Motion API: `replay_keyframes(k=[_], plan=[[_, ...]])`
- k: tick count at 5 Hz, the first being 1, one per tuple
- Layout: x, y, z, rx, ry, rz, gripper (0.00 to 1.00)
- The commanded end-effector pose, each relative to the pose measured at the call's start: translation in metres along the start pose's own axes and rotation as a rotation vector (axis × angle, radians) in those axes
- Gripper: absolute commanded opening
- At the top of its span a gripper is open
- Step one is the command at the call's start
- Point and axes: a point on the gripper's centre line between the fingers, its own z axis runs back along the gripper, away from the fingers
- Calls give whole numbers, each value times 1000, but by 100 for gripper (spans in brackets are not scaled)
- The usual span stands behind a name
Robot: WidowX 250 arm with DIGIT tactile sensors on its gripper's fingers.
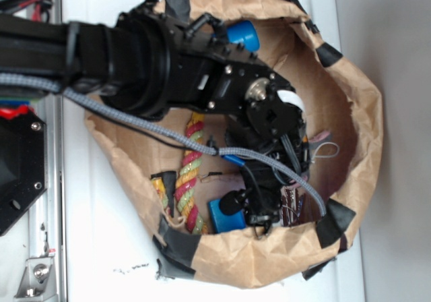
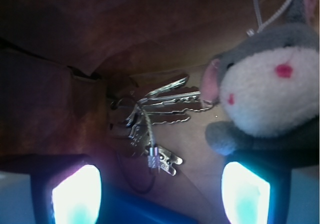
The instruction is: Grab the silver keys.
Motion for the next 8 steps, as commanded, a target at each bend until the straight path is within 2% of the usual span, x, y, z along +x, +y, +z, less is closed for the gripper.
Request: replay_keyframes(k=[1, 3, 4, 5, 8], plan=[[3, -10, -12, -12, -7, -98, 0], [6, -6, -13, 0, -2, -79, 0], [6, -4, -7, 22, -13, -84, 76], [6, -7, 19, 67, -17, -124, 100], [6, -7, 19, 67, -17, -124, 100]])
